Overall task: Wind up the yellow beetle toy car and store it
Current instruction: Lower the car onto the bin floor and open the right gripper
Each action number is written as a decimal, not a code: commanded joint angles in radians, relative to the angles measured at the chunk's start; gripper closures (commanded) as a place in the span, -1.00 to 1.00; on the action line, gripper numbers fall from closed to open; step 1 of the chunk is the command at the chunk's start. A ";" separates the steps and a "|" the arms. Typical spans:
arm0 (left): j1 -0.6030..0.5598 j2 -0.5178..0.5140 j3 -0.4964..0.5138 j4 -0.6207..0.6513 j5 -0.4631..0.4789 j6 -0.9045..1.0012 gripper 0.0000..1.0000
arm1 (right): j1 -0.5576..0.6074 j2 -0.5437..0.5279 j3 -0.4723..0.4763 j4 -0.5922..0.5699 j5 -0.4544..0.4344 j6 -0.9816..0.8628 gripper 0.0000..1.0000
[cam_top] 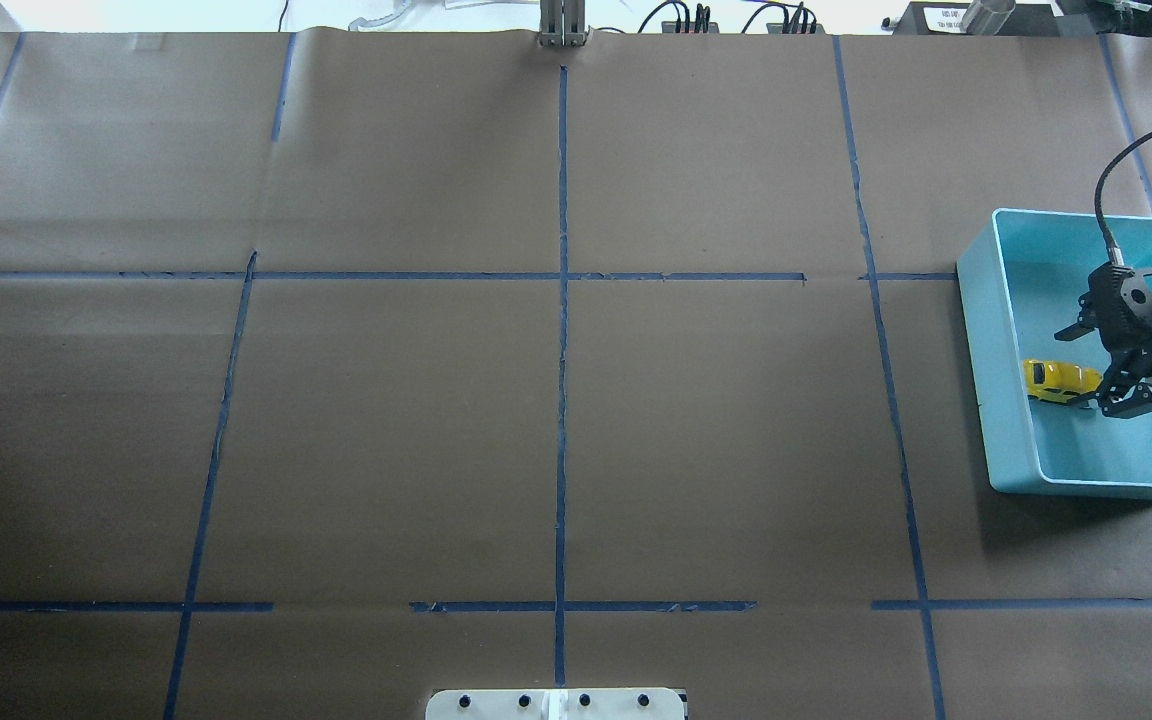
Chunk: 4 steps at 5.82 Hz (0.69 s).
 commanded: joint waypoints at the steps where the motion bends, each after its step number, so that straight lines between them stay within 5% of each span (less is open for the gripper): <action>1: -0.002 0.000 -0.002 0.000 0.000 0.000 -1.00 | 0.003 0.000 0.007 0.000 0.003 0.000 -1.00; 4: -0.002 0.000 -0.002 0.000 0.000 0.000 -1.00 | 0.183 0.001 0.010 -0.050 0.120 0.001 -1.00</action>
